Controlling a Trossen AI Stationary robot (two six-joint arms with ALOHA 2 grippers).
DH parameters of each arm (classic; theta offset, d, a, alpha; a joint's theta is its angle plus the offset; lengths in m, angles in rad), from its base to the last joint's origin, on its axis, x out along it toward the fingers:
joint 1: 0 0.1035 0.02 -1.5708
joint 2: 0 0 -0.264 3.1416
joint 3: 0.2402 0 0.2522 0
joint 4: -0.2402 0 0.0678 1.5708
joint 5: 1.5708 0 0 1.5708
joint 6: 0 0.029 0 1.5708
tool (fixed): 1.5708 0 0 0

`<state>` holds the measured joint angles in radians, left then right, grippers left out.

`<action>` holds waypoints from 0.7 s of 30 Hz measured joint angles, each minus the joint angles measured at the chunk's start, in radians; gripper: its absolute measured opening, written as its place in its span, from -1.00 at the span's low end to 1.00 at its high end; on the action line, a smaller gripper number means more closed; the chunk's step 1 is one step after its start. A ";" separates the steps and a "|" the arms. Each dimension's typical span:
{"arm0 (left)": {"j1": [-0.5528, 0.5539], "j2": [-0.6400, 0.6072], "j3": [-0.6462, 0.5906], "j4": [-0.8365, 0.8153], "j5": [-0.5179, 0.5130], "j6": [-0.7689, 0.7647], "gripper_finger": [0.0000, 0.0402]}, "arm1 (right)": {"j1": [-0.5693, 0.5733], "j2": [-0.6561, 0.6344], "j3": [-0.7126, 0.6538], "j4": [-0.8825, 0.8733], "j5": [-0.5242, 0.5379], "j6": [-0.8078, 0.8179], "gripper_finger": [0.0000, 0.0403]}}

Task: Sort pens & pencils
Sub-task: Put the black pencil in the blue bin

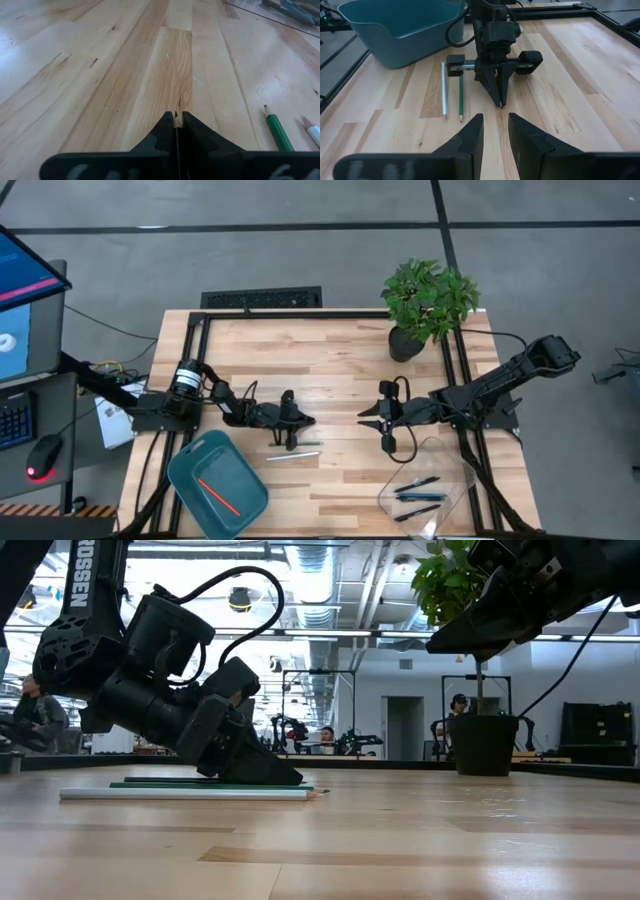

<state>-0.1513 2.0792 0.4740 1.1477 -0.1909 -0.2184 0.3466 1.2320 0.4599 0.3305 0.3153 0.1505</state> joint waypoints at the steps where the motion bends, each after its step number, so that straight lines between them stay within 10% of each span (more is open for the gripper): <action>1: 0.000 0.000 0.000 0.003 0.000 0.001 -0.97 | 0.000 0.000 0.000 0.000 0.000 0.000 -0.44; 21: -0.001 -0.261 0.000 -0.206 0.044 0.038 -0.97 | 0.000 0.000 0.000 0.000 0.000 0.000 -0.44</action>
<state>-0.1524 1.8179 0.4740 0.9412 -0.1474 -0.1805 0.3466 1.2320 0.4599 0.3302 0.3153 0.1501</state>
